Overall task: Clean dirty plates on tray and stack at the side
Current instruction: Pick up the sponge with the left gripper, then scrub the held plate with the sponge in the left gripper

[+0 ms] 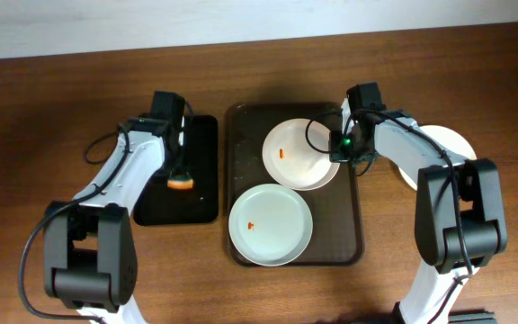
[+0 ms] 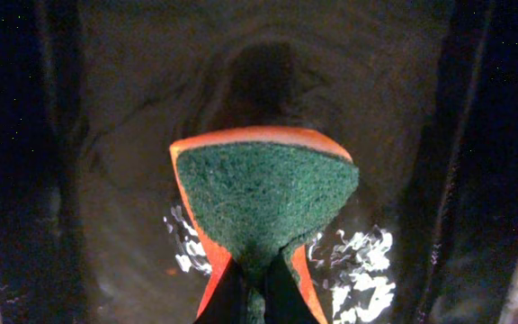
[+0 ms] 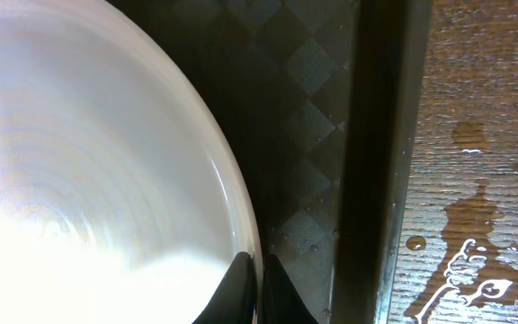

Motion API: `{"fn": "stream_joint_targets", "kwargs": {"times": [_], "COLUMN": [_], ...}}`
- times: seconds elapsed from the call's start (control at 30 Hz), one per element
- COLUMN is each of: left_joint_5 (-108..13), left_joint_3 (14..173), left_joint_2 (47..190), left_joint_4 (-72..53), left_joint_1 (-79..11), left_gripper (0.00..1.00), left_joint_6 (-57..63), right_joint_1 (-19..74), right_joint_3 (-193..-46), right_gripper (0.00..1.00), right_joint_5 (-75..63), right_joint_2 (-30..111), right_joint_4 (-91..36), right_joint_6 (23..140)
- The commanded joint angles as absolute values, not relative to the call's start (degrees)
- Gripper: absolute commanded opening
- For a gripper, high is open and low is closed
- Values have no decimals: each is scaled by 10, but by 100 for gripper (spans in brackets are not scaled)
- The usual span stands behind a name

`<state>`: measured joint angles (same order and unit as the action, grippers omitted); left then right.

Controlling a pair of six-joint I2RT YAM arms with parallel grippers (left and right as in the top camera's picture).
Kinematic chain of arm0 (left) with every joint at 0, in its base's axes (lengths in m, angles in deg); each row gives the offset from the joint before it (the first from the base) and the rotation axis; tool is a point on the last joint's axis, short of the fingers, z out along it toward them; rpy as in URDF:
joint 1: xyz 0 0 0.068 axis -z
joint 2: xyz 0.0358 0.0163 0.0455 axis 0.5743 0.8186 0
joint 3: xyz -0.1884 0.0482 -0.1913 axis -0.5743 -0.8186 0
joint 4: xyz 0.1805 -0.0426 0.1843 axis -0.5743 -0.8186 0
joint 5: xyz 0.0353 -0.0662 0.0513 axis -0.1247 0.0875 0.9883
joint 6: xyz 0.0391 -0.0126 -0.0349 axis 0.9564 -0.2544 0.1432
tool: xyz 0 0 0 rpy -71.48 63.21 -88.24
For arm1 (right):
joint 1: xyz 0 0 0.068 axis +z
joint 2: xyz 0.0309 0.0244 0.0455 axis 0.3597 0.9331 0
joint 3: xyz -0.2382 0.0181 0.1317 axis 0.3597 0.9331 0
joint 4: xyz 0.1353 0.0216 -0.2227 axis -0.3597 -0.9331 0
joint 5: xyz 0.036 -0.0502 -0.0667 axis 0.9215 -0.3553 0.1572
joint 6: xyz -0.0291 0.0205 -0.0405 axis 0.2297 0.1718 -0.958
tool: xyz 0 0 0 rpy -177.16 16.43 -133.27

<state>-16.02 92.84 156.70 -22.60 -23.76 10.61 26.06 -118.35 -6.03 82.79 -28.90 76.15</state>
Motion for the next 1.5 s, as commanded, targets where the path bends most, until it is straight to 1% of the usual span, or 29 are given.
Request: {"fn": "stream_joint_targets", "kwargs": {"times": [0.0, 0.13, 0.37, 0.43, 0.53, 0.57, 0.6, 0.73, 0.8, 0.87, 1.03, 1.1, 1.2, 1.3, 1.37, 1.47], "left_joint_5": [-148, -145, -145, -146, -145, -146, -147, -148, -178, -229, -276, -285, -342, -369, -361, -323], "left_joint_3": [975, 945, 845, 801, 786, 792, 817, 1007, 1075, 1085, 1084, 1085, 1085, 1085, 1085, 1084], "left_joint_2": [1554, 1556, 1556, 1556, 1556, 1555, 1550, 1517, 1515, 1515, 1557, 1590, 1648, 1696, 1714, 1745], "left_joint_4": [-254, -247, -129, -67, -52, -55, -85, -252, -276, -238, -145, -115, -56, -10, -3, -6], "left_joint_1": [-237, -237, -236, -234, -233, -233, -233, -232, -220, -201, -120, -92, -57, -25, -7, 4], "left_gripper": [0, 0, 0, 0, 0, 0, 0, 0, 0, 0, 0, 0, 0, 0, 0, 0], "left_joint_6": [107, 107, 120, 120, 120, 121, 120, 120, 132, 133, 119, 91, 47, 39, 39, 2], "right_joint_1": [259, 259, 259, 259, 259, 259, 259, 259, 259, 259, 259, 259, 259, 259, 259, 259], "right_joint_3": [-1182, -1182, -1182, -1182, -1182, -1182, -1182, -1182, -1182, -1182, -1182, -1182, -1182, -1182, -1182, -1182], "right_gripper": [5, 5, 5, 5, 5, 5, 5, 5, 5, 5, 4, 4, 4, 4, 4, 4], "right_joint_5": [-63, -63, -63, -63, -58, -56, -56, -56, -56, -56, -50, -50, -49, -50, -49, -45], "right_joint_2": [838, 838, 838, 838, 838, 838, 838, 838, 838, 838, 838, 838, 838, 838, 838, 838], "right_joint_4": [-295, -297, -295, -295, -295, -296, -297, -297, -298, -299, -299, -300, -301, -304, -304, -306], "right_joint_6": [757, 757, 757, 757, 757, 757, 757, 757, 757, 757, 757, 757, 757, 757, 757, 757]}}
